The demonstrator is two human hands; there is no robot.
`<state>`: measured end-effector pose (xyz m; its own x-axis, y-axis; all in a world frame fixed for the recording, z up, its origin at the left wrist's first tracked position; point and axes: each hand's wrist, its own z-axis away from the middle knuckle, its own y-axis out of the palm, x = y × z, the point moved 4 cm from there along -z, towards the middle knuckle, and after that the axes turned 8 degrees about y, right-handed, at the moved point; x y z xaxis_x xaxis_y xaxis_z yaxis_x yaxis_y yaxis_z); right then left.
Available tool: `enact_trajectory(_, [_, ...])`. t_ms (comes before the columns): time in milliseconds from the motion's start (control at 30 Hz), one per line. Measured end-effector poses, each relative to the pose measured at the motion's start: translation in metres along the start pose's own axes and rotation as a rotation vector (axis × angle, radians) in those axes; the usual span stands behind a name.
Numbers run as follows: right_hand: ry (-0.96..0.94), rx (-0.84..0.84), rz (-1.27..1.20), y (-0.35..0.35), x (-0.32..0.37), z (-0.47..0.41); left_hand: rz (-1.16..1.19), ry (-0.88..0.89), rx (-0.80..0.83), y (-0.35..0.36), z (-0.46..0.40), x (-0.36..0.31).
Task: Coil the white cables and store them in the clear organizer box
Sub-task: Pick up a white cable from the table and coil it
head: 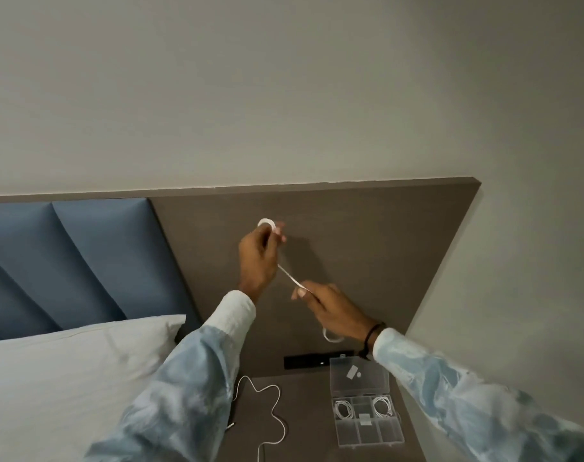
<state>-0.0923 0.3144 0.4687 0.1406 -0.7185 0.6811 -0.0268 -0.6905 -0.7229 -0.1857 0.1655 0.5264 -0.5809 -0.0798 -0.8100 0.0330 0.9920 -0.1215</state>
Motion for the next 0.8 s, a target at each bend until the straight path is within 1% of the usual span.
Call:
enact_trajectory(33, [-0.009, -0.007, 0.020, -0.007, 0.001, -0.002, -0.229, 0.132, 0.150, 0.000, 0.008, 0.006])
enact_trajectory(67, [-0.017, -0.028, 0.037, -0.017, -0.001, -0.006, -0.385, 0.204, 0.299, 0.001, 0.016, 0.014])
enact_trajectory(100, [-0.029, -0.055, 0.054, -0.027, -0.002, -0.010, -0.465, 0.223, 0.422, 0.001, 0.023, 0.024])
enact_trajectory(133, [-0.046, -0.073, 0.073, -0.036, -0.004, -0.014, -0.473, 0.192, 0.525, 0.004, 0.032, 0.031])
enact_trajectory(167, [-0.066, -0.082, 0.090, -0.042, -0.005, -0.017, -0.416, 0.115, 0.617, 0.009, 0.040, 0.036])
enact_trajectory(200, [-0.082, -0.088, 0.103, -0.048, -0.007, -0.021, -0.298, -0.012, 0.690, 0.014, 0.048, 0.038])
enact_trajectory(233, [-0.087, -0.100, 0.106, -0.051, -0.010, -0.023, -0.129, -0.175, 0.734, 0.019, 0.056, 0.038])
enact_trajectory(267, [-0.082, -0.123, 0.096, -0.055, -0.014, -0.026, 0.063, -0.340, 0.745, 0.023, 0.062, 0.035])
enact_trajectory(300, [-0.067, -0.156, 0.068, -0.059, -0.019, -0.027, 0.264, -0.476, 0.730, 0.025, 0.065, 0.029])
enact_trajectory(333, [-0.045, -0.191, 0.027, -0.061, -0.024, -0.028, 0.464, -0.561, 0.703, 0.026, 0.067, 0.021])
enact_trajectory(400, [-0.005, -0.235, -0.036, -0.057, -0.032, -0.024, 0.827, -0.640, 0.593, 0.025, 0.062, 0.005])
enact_trajectory(433, [0.008, -0.231, -0.047, -0.050, -0.033, -0.021, 0.941, -0.660, 0.503, 0.024, 0.056, -0.001])
enact_trajectory(467, [0.018, -0.206, -0.048, -0.040, -0.033, -0.018, 1.012, -0.665, 0.385, 0.024, 0.048, -0.005])
enact_trajectory(533, [0.016, -0.113, -0.014, -0.015, -0.028, -0.010, 1.116, -0.679, 0.081, 0.024, 0.032, -0.001])
enact_trajectory(567, [0.002, -0.065, 0.014, -0.002, -0.023, -0.006, 1.117, -0.677, -0.075, 0.024, 0.025, 0.003])
enact_trajectory(600, [-0.013, -0.021, 0.047, 0.010, -0.017, -0.002, 1.023, -0.629, -0.191, 0.023, 0.020, 0.007])
enact_trajectory(633, [-0.026, 0.014, 0.084, 0.018, -0.011, 0.001, 0.812, -0.538, -0.250, 0.019, 0.018, 0.013])
enact_trajectory(667, [-0.042, 0.035, 0.113, 0.021, -0.006, 0.001, 0.513, -0.409, -0.251, 0.012, 0.018, 0.016])
enact_trajectory(700, [-0.057, 0.041, 0.126, 0.019, -0.002, 0.000, 0.209, -0.252, -0.192, 0.006, 0.020, 0.017])
enact_trajectory(733, [-0.069, 0.031, 0.131, 0.012, 0.000, -0.003, -0.020, -0.099, -0.080, 0.003, 0.024, 0.018])
enact_trajectory(767, [-0.075, 0.009, 0.137, 0.003, 0.002, -0.007, -0.169, 0.001, 0.068, 0.002, 0.029, 0.022])
enact_trajectory(800, [-0.078, -0.026, 0.149, -0.009, 0.002, -0.013, -0.236, 0.022, 0.228, 0.003, 0.035, 0.029])
